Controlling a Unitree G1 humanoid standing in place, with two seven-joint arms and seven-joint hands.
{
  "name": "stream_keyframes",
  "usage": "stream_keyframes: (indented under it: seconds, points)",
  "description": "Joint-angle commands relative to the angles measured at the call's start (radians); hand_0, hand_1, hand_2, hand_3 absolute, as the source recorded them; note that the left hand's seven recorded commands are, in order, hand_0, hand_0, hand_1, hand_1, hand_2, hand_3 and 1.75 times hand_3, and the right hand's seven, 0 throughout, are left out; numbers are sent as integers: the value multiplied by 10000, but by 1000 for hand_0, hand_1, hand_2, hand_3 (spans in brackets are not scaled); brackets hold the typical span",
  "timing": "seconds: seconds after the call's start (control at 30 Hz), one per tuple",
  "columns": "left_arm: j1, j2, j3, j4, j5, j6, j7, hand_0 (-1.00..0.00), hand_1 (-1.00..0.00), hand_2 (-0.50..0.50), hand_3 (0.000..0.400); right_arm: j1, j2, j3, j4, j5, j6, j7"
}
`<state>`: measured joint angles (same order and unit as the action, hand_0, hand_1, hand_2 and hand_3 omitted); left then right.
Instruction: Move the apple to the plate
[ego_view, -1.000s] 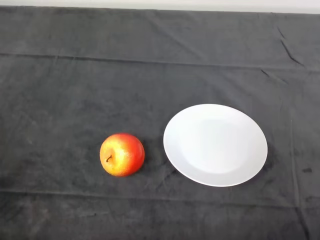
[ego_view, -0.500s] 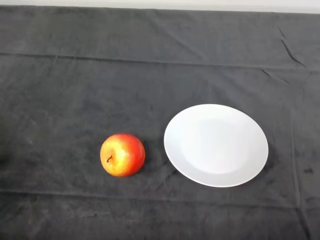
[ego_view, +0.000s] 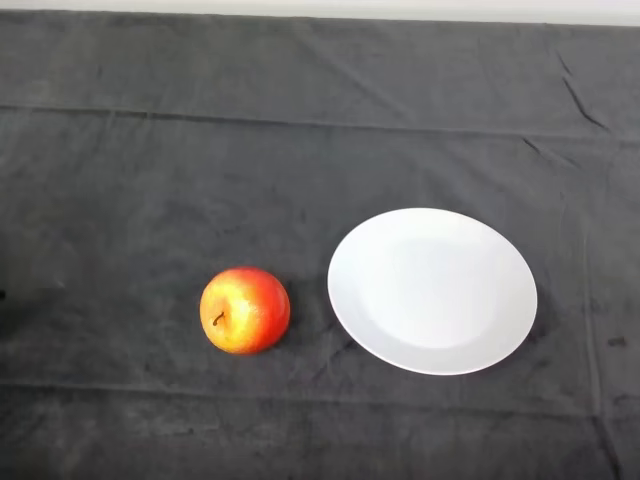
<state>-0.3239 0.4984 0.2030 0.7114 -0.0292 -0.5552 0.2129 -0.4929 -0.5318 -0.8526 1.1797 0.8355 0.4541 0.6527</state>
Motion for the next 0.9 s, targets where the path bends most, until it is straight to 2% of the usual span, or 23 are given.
stream_keyframes:
  seconds: [0.03,0.47,0.9]
  points:
    - [442,-272,-181,-675,272,360,203,0,0,0,0,-149,-201,-96,96,-119,3,9]
    - [1373,-642,-1028,-3849,828,1857,159,0,0,0,0,-117,-158,-83,-3,-121,-2,-38]
    - [1359,-1095,-2176,-5192,1416,2858,187,0,0,0,0,-90,-124,-73,-86,-117,-1,-81]
